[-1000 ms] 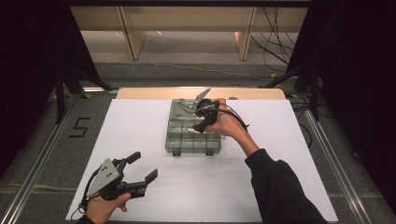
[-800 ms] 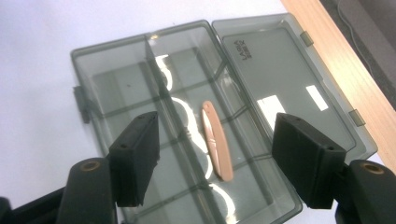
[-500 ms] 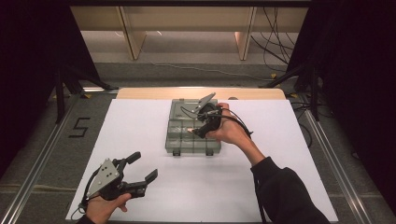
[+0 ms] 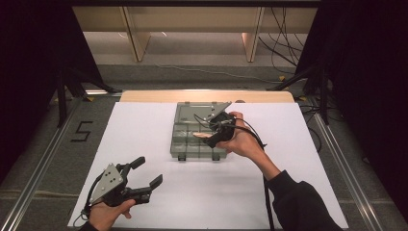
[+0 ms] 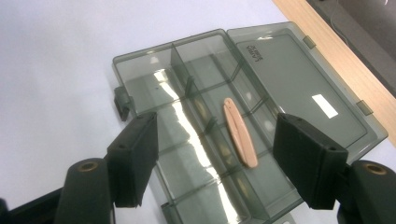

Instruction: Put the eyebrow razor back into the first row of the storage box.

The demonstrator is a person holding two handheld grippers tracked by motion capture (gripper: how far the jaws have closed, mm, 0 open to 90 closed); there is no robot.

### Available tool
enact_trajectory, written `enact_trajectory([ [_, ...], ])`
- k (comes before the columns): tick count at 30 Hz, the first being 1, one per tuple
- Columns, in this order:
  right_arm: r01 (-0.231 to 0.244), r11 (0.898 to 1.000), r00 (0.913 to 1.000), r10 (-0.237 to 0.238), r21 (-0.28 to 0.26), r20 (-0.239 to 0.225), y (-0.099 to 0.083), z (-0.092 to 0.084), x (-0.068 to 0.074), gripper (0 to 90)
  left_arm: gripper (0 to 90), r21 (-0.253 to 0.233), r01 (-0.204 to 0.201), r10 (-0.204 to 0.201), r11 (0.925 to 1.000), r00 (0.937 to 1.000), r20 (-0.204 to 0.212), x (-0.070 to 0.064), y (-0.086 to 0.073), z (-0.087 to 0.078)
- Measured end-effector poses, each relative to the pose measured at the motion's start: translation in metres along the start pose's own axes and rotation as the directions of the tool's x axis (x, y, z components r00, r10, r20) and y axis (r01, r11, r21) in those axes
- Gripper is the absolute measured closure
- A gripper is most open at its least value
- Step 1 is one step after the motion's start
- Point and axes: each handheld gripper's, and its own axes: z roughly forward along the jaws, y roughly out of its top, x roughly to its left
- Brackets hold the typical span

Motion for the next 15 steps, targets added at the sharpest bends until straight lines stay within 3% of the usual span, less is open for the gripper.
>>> enact_trajectory([
  [11, -0.034, 0.998, 0.9993, 0.034, -0.054, -0.013, -0.012, -0.011, 0.010, 30.1, 16.4, -0.013, 0.005, -0.004, 0.9999, 1.0000, 0.006, 0.000, 0.000, 0.000],
  [15, -0.022, 0.996, 0.9998, 0.021, -0.087, -0.006, -0.018, -0.016, 0.012, 28.6, 16.4, -0.012, 0.004, -0.004, 0.9999, 1.0000, 0.007, 0.000, 0.000, 0.001],
])
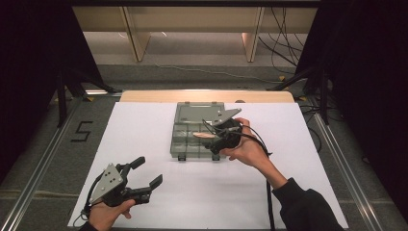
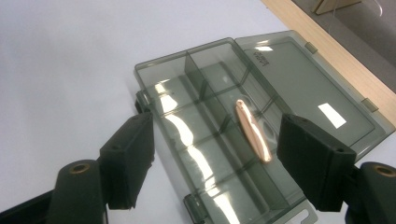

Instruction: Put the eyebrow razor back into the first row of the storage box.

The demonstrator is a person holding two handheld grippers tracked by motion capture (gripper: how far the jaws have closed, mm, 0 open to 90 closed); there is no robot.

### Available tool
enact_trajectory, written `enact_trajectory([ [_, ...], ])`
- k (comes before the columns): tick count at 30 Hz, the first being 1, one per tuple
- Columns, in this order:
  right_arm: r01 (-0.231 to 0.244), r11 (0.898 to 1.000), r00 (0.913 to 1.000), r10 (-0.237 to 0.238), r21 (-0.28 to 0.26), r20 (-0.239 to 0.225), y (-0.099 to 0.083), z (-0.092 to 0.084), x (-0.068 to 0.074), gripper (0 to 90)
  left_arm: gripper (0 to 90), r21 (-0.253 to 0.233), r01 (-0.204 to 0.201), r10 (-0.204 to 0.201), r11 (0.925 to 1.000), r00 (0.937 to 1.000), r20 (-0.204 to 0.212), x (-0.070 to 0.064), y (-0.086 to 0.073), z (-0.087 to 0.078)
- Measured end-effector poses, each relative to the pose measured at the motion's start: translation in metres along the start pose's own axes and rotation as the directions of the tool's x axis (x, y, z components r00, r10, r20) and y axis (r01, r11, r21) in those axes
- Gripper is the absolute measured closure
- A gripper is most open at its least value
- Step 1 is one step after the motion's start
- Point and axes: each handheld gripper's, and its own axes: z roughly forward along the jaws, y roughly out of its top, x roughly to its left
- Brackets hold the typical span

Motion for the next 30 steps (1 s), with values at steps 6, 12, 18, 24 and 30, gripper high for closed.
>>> enact_trajectory([
  [6, -0.035, 0.998, 0.9993, 0.034, -0.046, -0.017, -0.009, -0.011, 0.006, 26.7, 16.4, 0.000, 0.000, 0.000, 1.0000, 1.0000, 0.000, 0.000, 0.000, 0.000],
  [12, -0.042, 0.995, 0.9991, 0.040, -0.086, -0.014, -0.016, -0.019, 0.011, 26.4, 16.4, 0.011, -0.003, 0.003, 0.9999, 1.0000, -0.007, -0.001, 0.001, -0.001],
  [18, -0.072, 0.988, 0.9972, 0.069, -0.136, -0.029, -0.024, -0.025, 0.016, 26.2, 16.4, 0.010, -0.004, 0.004, 0.9999, 1.0000, -0.006, -0.001, 0.001, -0.001],
  [24, -0.095, 0.984, 0.9953, 0.091, -0.154, -0.035, -0.033, -0.030, 0.021, 25.2, 16.4, 0.009, -0.005, 0.005, 0.9999, 1.0000, -0.005, -0.001, 0.001, -0.001],
  [30, -0.122, 0.973, 0.9923, 0.116, -0.197, -0.042, -0.043, -0.036, 0.025, 24.3, 16.4, 0.011, -0.009, 0.009, 0.9999, 0.9999, -0.005, -0.001, 0.001, -0.001],
])
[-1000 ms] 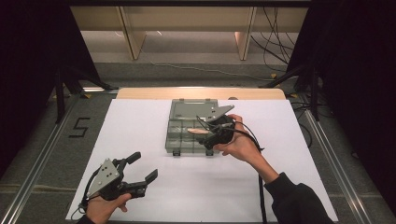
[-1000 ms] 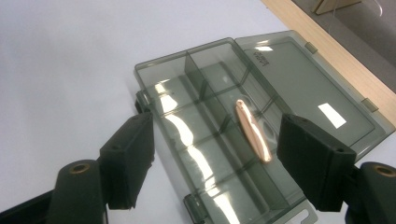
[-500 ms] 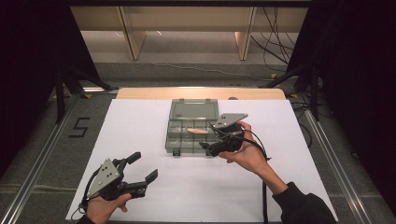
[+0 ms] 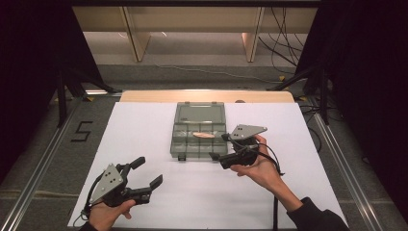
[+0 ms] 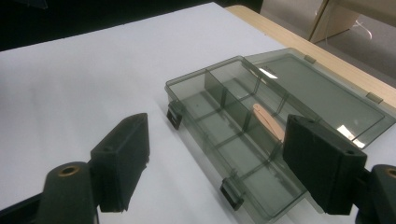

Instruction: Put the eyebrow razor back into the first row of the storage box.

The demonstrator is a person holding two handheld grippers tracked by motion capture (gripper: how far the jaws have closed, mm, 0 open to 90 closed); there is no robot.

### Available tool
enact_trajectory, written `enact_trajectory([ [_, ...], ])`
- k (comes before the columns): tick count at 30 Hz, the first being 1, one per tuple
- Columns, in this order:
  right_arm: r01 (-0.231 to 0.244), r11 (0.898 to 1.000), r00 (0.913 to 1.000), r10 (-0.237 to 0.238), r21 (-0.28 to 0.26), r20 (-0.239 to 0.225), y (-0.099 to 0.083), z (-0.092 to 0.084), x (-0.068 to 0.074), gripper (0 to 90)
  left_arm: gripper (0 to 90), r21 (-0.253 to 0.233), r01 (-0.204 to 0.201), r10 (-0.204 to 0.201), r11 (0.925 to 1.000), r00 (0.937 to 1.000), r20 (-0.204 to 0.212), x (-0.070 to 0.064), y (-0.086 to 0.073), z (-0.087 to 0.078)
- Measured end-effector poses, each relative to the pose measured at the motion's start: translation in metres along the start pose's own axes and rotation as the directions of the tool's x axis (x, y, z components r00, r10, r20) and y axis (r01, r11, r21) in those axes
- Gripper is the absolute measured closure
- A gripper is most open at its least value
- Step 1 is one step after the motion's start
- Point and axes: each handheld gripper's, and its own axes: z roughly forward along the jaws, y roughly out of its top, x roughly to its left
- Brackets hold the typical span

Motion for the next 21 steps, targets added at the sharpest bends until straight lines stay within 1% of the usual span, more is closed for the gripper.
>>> enact_trajectory([
  [2, -0.011, 1.000, 0.9999, 0.011, -0.003, 0.006, -0.003, -0.003, 0.000, 24.1, 16.4, 0.000, 0.000, 0.000, 1.0000, 1.0000, 0.000, 0.000, 0.000, 0.000],
  [6, -0.040, 0.999, 0.9992, 0.040, -0.033, -0.001, -0.009, -0.010, 0.002, 23.7, 16.4, 0.000, 0.000, 0.000, 1.0000, 1.0000, -0.001, 0.000, 0.000, 0.000],
  [7, -0.039, 0.998, 0.9992, 0.039, -0.043, 0.006, -0.010, -0.011, 0.002, 23.1, 16.4, 0.000, 0.000, 0.000, 1.0000, 1.0000, -0.001, 0.000, 0.000, 0.000],
  [8, -0.046, 0.998, 0.9989, 0.047, -0.037, 0.005, -0.012, -0.012, 0.003, 22.9, 16.4, 0.000, -0.002, 0.002, 1.0000, 1.0000, -0.001, 0.000, 0.000, 0.000],
  [9, -0.053, 0.998, 0.9986, 0.053, -0.042, 0.000, -0.014, -0.013, 0.004, 23.0, 16.4, 0.000, 0.000, 0.000, 1.0000, 1.0000, -0.001, 0.000, 0.000, 0.000],
  [10, -0.051, 0.997, 0.9986, 0.051, -0.054, 0.008, -0.016, -0.014, 0.005, 23.0, 16.4, 0.001, 0.001, -0.001, 1.0000, 1.0000, -0.001, 0.000, 0.000, 0.000],
  [11, -0.046, 0.998, 0.9989, 0.046, -0.050, 0.007, -0.017, -0.016, 0.005, 22.9, 16.4, 0.001, 0.002, -0.002, 1.0000, 1.0000, 0.000, -0.001, 0.000, 0.000],
  [12, -0.055, 0.997, 0.9985, 0.055, -0.050, 0.003, -0.018, -0.017, 0.006, 22.9, 16.4, 0.001, 0.002, -0.002, 1.0000, 1.0000, 0.000, -0.001, 0.000, 0.000],
  [15, -0.061, 0.996, 0.9980, 0.062, -0.069, 0.015, -0.022, -0.021, 0.007, 22.9, 16.4, 0.001, 0.003, -0.003, 1.0000, 1.0000, -0.001, -0.001, 0.000, 0.001],
  [16, -0.070, 0.995, 0.9974, 0.071, -0.070, 0.010, -0.023, -0.022, 0.008, 22.9, 16.4, 0.001, 0.003, -0.003, 1.0000, 1.0000, -0.001, -0.001, 0.000, 0.000],
  [17, -0.068, 0.994, 0.9975, 0.069, -0.083, 0.014, -0.025, -0.022, 0.008, 22.7, 16.4, 0.001, 0.002, -0.002, 1.0000, 1.0000, -0.001, -0.001, 0.000, 0.000],
  [18, -0.077, 0.993, 0.9968, 0.078, -0.087, 0.017, -0.027, -0.024, 0.009, 22.7, 16.4, 0.001, 0.003, -0.003, 1.0000, 1.0000, -0.001, -0.001, 0.000, 0.000],
  [19, -0.076, 0.993, 0.9969, 0.077, -0.085, 0.011, -0.028, -0.024, 0.009, 22.7, 16.4, 0.001, 0.002, -0.002, 1.0000, 1.0000, 0.000, -0.001, 0.000, 0.000],
  [20, -0.076, 0.994, 0.9968, 0.078, -0.084, 0.017, -0.030, -0.025, 0.010, 22.6, 16.4, 0.001, 0.002, -0.002, 1.0000, 1.0000, 0.000, -0.001, 0.000, 0.000],
  [21, -0.080, 0.993, 0.9967, 0.081, -0.082, 0.010, -0.031, -0.026, 0.011, 22.5, 16.4, 0.002, 0.001, -0.001, 1.0000, 1.0000, -0.001, -0.001, 0.000, 0.000],
])
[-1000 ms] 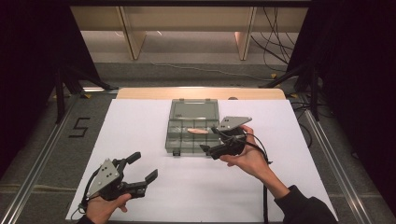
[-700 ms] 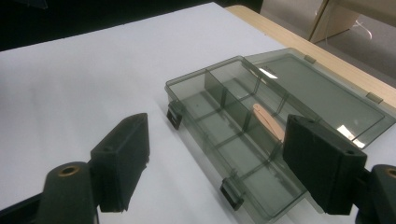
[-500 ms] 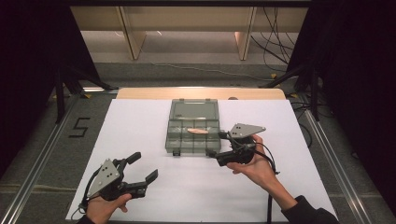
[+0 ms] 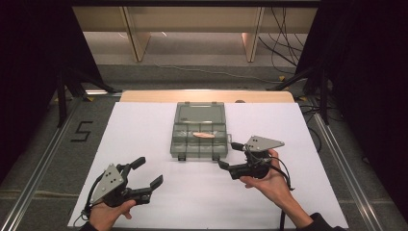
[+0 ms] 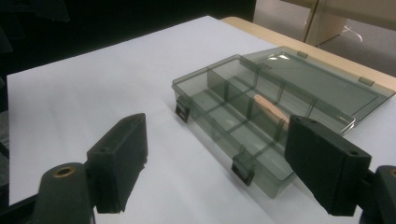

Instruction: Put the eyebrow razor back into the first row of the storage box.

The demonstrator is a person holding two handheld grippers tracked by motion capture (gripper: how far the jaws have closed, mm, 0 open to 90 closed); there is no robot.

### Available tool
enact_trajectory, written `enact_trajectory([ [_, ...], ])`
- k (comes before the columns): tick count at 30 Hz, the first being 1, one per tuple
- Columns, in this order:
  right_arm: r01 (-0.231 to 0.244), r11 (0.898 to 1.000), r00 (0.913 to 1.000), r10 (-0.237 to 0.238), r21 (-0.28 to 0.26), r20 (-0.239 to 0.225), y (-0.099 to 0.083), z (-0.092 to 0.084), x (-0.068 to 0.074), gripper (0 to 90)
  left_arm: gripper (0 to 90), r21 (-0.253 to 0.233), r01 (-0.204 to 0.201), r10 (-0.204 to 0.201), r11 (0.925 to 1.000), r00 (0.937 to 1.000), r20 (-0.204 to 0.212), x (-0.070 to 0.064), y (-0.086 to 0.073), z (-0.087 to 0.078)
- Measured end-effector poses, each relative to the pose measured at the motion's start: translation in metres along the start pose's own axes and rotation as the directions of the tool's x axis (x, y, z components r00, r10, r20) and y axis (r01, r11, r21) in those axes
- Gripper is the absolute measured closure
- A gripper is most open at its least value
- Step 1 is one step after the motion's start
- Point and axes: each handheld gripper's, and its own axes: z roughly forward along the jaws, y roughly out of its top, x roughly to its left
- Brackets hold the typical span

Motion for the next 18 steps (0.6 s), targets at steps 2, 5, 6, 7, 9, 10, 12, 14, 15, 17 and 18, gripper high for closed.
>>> enact_trajectory([
  [2, -0.004, 1.000, 1.0000, 0.003, -0.013, -0.009, -0.003, 0.000, 0.001, 22.4, 16.4, -0.001, -0.001, 0.001, 1.0000, 1.0000, -0.001, 0.000, 0.000, 0.000],
  [5, -0.009, 1.000, 1.0000, 0.009, -0.016, 0.002, -0.005, -0.003, 0.003, 22.1, 16.4, -0.001, 0.000, 0.000, 1.0000, 1.0000, 0.000, 0.000, 0.000, 0.000],
  [6, -0.007, 1.000, 1.0000, 0.007, -0.014, -0.002, -0.006, -0.004, 0.003, 21.7, 16.4, 0.000, 0.000, 0.000, 1.0000, 1.0000, 0.000, 0.000, 0.000, 0.000],
  [7, -0.013, 1.000, 0.9999, 0.013, -0.011, -0.005, -0.007, -0.005, 0.004, 21.5, 16.4, 0.000, 0.001, -0.001, 1.0000, 1.0000, 0.000, 0.000, 0.000, 0.000],
  [9, -0.015, 1.000, 0.9999, 0.016, -0.013, 0.006, -0.008, -0.007, 0.005, 21.0, 16.4, 0.000, 0.001, -0.001, 1.0000, 1.0000, 0.000, 0.000, 0.000, 0.000],
  [10, -0.016, 1.000, 0.9998, 0.016, -0.018, 0.008, -0.009, -0.008, 0.005, 21.0, 16.4, 0.001, 0.001, -0.001, 1.0000, 1.0000, 0.000, 0.000, 0.000, 0.000],
  [12, -0.023, 0.999, 0.9997, 0.023, -0.027, 0.007, -0.011, -0.009, 0.005, 20.8, 16.4, 0.000, 0.001, -0.001, 1.0000, 1.0000, 0.000, 0.000, 0.000, 0.000],
  [14, -0.036, 0.999, 0.9993, 0.036, -0.035, 0.000, -0.013, -0.009, 0.006, 20.0, 16.4, -0.001, -0.001, 0.001, 1.0000, 1.0000, -0.001, 0.000, 0.000, 0.000],
  [15, -0.025, 0.999, 0.9995, 0.026, -0.039, 0.020, -0.014, -0.010, 0.005, 19.3, 16.4, -0.001, 0.001, -0.001, 1.0000, 1.0000, 0.000, 0.000, 0.000, 0.000],
  [17, -0.041, 0.999, 0.9990, 0.041, -0.028, 0.019, -0.015, -0.012, 0.006, 19.0, 16.4, -0.001, 0.000, 0.000, 1.0000, 1.0000, 0.000, 0.000, 0.000, 0.000],
  [18, -0.044, 0.998, 0.9989, 0.045, -0.034, 0.015, -0.016, -0.013, 0.006, 19.0, 16.4, -0.001, -0.001, 0.001, 1.0000, 1.0000, 0.000, 0.000, 0.000, 0.000],
])
